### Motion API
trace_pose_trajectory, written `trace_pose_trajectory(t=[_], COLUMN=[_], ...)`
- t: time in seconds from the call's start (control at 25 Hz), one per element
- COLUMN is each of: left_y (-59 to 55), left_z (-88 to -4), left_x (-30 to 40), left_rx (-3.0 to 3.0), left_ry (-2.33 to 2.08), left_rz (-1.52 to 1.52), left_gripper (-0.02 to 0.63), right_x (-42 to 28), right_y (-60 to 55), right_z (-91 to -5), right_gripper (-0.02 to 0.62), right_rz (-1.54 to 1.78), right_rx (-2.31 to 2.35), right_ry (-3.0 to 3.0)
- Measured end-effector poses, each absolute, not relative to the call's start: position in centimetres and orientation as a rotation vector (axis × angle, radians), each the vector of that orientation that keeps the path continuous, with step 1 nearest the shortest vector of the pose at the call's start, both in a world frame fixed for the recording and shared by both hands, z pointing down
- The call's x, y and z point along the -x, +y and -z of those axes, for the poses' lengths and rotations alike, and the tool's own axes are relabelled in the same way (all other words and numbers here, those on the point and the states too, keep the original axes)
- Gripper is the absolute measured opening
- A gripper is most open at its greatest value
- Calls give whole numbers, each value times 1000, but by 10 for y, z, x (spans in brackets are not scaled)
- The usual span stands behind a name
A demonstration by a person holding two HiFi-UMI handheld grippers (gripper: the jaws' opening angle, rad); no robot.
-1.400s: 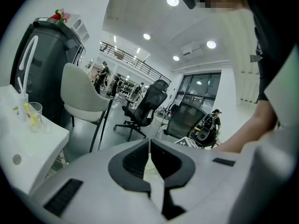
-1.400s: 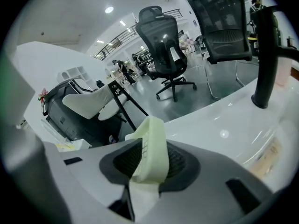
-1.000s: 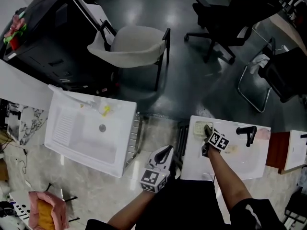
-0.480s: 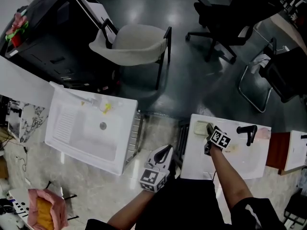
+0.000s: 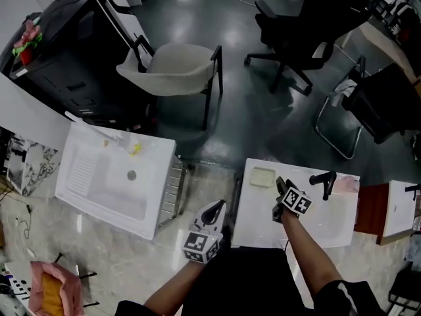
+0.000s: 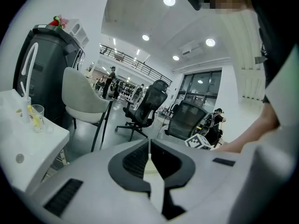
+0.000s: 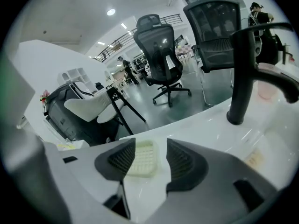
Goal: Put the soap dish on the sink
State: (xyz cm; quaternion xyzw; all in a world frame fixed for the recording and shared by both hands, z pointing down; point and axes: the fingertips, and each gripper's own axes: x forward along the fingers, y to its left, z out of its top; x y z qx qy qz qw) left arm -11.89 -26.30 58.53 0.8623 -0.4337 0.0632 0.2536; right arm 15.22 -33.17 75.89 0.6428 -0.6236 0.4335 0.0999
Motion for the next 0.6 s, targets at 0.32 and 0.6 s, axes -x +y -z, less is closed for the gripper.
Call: trace_pose_trajectory(t=[0.32, 0.6], left_y=[-240, -208], left_z=[-566, -550], left_x=[65, 2], left_rx=[-2348, -2366], left_ry=[-1260, -1300], left_rz=[-125, -92], left_gripper=[20, 20], right_x=[-183, -218], right_y=[-289, -253], right_z=[-704, -642], right_gripper=[112, 67], right_rz=[-1183, -1206], right_rx=[-1733, -1701], right_ry=[-2059, -2221])
